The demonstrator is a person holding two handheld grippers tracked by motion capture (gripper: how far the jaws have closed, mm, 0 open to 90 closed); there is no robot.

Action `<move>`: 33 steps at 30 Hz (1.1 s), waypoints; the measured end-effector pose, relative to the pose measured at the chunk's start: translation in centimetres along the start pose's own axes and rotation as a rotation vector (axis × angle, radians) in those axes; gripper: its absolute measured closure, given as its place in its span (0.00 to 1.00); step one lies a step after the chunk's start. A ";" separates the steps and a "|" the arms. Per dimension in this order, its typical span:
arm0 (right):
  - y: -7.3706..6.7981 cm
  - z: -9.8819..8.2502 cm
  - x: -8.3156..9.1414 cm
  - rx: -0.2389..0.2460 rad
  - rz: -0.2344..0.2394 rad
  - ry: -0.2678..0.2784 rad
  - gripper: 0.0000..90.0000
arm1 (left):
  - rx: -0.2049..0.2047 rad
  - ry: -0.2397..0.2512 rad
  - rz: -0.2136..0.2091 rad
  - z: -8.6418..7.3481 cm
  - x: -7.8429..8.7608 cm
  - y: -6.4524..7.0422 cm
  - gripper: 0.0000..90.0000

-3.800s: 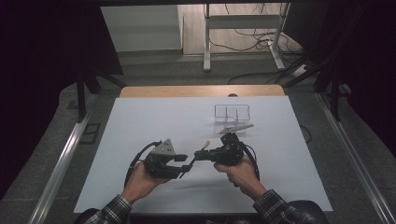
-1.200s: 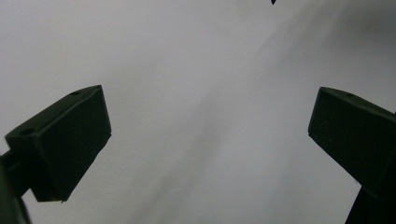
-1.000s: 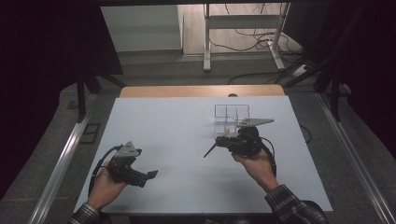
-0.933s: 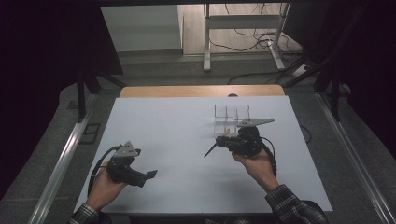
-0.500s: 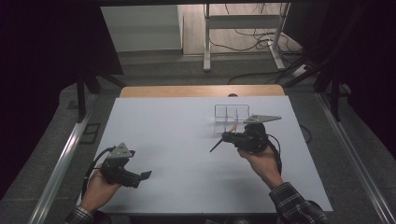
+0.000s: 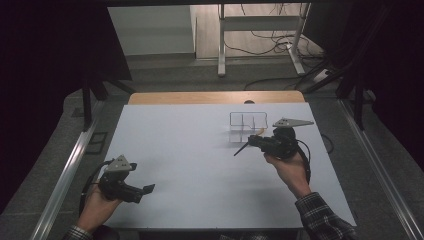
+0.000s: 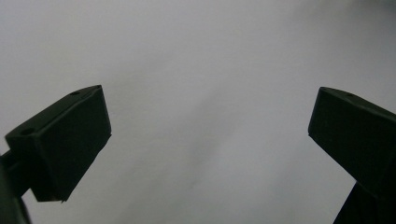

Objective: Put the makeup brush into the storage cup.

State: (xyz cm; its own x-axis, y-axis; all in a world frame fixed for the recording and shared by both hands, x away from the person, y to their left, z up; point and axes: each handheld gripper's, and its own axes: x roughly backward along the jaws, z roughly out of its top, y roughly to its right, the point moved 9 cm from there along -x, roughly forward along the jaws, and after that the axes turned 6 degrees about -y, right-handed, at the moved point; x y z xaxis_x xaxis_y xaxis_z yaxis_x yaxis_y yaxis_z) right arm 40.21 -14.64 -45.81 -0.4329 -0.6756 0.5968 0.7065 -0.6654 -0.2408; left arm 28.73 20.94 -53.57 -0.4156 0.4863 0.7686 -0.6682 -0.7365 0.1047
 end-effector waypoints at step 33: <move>4.4 1.2 3.0 -0.040 -0.094 0.066 0.93 | 0.075 0.003 0.068 -2.4 1.6 -1.7 0.00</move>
State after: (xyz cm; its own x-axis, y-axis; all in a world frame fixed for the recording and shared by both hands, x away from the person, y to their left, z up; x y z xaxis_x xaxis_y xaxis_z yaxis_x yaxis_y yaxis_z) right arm 42.71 -19.20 -44.18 -0.5328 -0.6281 0.5671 0.6386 -0.7381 -0.2175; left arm 27.68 24.12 -54.06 -0.4609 0.4351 0.7735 -0.5900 -0.8013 0.0992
